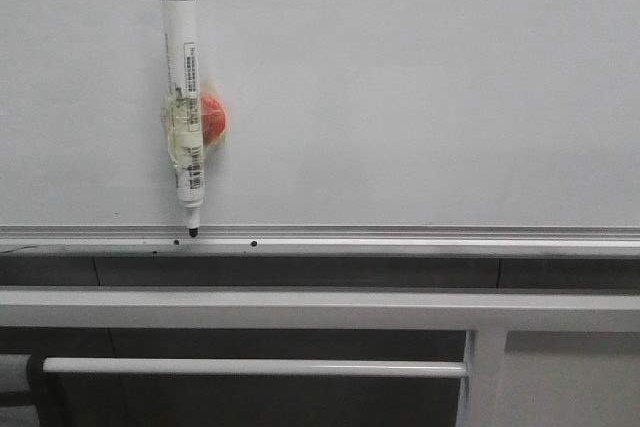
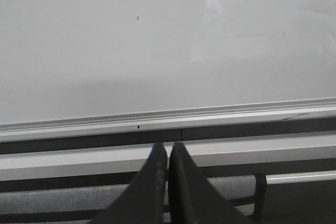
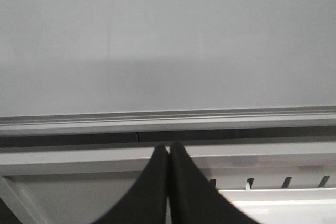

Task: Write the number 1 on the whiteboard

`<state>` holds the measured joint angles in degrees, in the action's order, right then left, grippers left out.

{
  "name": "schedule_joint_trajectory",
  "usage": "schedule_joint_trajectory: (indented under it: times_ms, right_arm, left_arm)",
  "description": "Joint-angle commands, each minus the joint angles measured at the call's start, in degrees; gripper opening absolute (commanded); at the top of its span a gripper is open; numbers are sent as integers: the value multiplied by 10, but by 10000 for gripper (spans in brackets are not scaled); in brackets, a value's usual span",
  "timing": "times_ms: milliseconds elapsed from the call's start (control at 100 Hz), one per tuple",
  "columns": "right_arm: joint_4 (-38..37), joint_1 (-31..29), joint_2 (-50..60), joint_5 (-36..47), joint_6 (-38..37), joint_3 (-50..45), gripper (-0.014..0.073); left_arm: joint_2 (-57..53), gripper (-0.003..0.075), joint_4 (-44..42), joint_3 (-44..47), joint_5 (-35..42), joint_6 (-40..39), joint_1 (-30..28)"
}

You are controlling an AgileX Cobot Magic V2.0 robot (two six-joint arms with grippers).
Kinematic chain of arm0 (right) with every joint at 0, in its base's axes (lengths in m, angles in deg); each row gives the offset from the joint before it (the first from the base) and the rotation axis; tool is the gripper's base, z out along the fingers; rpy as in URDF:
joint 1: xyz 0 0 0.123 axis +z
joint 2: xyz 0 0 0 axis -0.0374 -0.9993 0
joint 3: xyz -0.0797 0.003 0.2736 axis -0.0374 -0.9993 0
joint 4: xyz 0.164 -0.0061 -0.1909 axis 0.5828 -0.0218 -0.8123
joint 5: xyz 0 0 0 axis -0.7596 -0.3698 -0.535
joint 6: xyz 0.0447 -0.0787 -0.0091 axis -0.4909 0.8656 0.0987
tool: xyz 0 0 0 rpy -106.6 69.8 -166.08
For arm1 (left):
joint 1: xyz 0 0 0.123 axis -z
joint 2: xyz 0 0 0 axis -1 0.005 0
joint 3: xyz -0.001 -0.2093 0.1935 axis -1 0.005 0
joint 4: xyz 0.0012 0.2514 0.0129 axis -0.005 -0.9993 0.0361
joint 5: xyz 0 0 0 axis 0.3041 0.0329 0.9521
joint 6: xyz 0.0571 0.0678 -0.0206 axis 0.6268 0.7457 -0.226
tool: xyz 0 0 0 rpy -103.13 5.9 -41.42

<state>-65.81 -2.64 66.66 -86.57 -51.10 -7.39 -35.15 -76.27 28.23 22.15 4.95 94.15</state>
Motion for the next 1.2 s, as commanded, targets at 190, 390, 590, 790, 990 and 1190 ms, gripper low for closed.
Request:
schedule_joint_trajectory:
  times_ms: [190, 390, 590, 790, 990, 1190]
  right_arm:
    - [4, -4, 7, 8, 5, -16, -43]
    - [4, -4, 7, 8, 5, -16, -43]
    - [11, -4, 7, 12, 5, -16, -43]
    - [58, -4, 7, 13, 5, -16, -43]
    - [119, -4, 7, 34, 4, -16, -43]
    - [148, -4, 7, 199, 4, -16, -43]
  left_arm:
    - [-14, -20, -5, 4, 45, -4, 4]
    - [-14, -20, -2, 4, 123, -4, 4]
    - [-14, -20, -2, 4, 187, -4, 4]
    - [-14, -20, -26, 3, 212, -4, 3]
    - [-14, -20, -27, 3, 229, -4, 2]
    - [-14, -20, -27, 3, 283, -4, 2]
